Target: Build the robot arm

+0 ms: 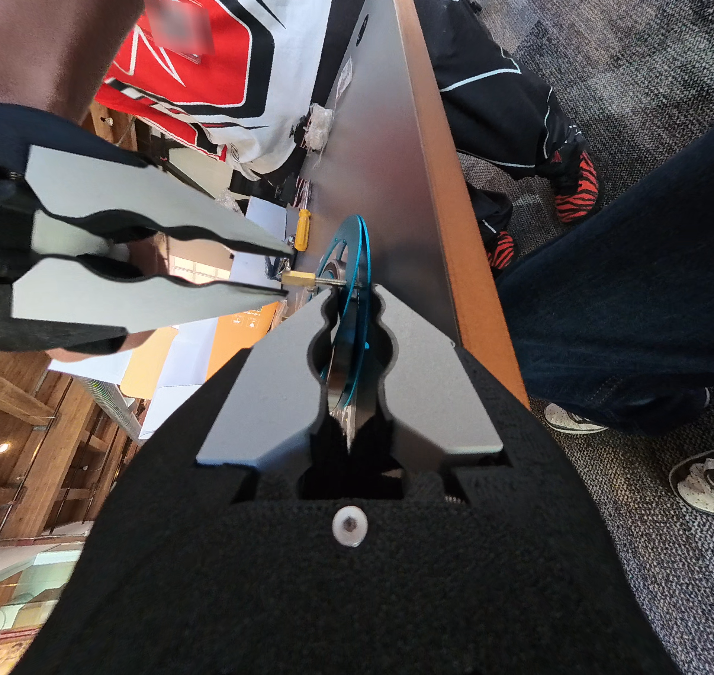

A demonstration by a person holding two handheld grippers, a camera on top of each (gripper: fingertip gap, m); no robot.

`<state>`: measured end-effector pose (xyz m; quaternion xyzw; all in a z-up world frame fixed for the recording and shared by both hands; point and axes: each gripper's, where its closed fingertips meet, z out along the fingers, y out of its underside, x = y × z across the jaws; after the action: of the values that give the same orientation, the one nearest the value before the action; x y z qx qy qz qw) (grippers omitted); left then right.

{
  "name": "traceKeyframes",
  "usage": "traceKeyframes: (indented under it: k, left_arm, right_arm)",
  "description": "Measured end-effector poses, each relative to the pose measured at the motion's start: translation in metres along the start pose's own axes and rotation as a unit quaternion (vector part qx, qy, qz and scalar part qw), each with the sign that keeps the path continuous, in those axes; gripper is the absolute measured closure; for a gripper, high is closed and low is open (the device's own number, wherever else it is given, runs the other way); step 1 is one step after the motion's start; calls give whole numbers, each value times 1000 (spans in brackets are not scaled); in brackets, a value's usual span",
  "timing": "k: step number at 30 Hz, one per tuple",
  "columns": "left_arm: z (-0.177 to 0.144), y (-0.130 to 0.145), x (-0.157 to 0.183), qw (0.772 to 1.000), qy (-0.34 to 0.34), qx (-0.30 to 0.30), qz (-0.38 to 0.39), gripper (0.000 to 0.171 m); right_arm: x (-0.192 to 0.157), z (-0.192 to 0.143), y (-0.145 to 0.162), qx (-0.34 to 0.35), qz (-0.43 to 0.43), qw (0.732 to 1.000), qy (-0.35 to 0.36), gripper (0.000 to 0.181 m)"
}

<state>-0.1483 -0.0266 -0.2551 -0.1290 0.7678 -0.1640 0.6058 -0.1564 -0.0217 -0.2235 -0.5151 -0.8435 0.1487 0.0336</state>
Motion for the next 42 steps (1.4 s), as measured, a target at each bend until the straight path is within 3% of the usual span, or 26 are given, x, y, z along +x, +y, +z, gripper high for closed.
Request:
traceKeyframes:
  k: [9,14,18,22,26,29,35,39,42]
  left_arm:
    - [0,0,-1,1000,-1,1,-3,157]
    - [0,0,-1,1000,-1,-1,-1,157]
    - [1,0,-2,1000,-6,-4,4,157]
    - [1,-1,-2,1000,-8,-6,8,157]
    - [1,0,-2,1000,-8,-7,11,157]
    - [2,0,-1,1000,-8,-9,15,157]
    - [2,1,-2,1000,-11,-14,18,157]
    - [2,0,-2,1000,-13,-12,22,157]
    - [2,0,-1,1000,-11,-13,21,157]
  right_arm:
    - [1,8,3,-21,-20,999,-15,176]
    - [1,8,3,-18,94,995,-26,177]
    - [0,7,5,-4,264,964,-14,176]
    - [-1,7,5,7,452,892,-6,176]
    - [-1,8,3,-9,562,825,54,176]
    - [-2,9,3,-10,658,747,92,176]
    - [1,9,4,-29,762,630,147,177]
    - [0,8,4,-40,825,544,150,176]
    - [-1,9,4,-48,853,494,159,176]
